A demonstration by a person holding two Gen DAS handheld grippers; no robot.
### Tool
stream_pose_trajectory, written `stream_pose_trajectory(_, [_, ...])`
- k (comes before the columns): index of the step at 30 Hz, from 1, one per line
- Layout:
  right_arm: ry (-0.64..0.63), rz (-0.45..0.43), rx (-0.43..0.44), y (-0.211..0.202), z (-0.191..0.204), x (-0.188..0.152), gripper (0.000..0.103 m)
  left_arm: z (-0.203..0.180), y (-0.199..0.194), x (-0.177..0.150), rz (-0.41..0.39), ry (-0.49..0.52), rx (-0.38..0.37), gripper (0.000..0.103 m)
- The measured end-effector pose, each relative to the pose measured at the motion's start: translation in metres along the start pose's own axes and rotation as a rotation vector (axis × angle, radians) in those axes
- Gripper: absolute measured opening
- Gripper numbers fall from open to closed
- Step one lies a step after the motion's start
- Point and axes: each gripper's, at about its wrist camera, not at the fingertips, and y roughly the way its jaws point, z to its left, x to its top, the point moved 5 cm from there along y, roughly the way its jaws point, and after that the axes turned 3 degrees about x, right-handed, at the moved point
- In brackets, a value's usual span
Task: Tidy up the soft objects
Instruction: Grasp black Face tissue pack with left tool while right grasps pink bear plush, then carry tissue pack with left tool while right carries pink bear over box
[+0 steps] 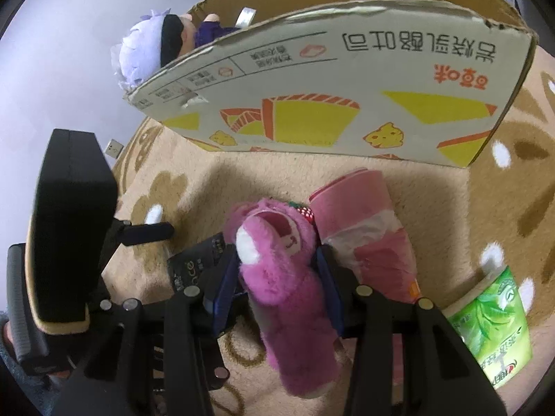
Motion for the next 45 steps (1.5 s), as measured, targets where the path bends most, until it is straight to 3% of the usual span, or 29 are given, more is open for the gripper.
stream_pose_trajectory(7, [-0.062,-0.032,-0.046,-0.004,0.014,0.0,0.037,-0.001,-0.005,0.0,-0.021,-0.03,-0.07,0.05])
stream_pose_trajectory(21, [-0.048,-0.17,-0.077,-0.05,0.012,0.001,0.037,0.012,-0.031,0.007,-0.138,-0.048,-0.002,0.049])
stream_pose_trajectory(33, [-0.029,-0.325,-0.123,-0.113,0.007,0.0,0.037,0.01,-0.089,0.0,-0.364,-0.093,0.047,0.049])
stream_pose_trajectory(45, [-0.058,-0.469,-0.16,-0.145,0.015,0.018,0.037,0.027,-0.136,0.005,-0.544,-0.158,0.076,0.049])
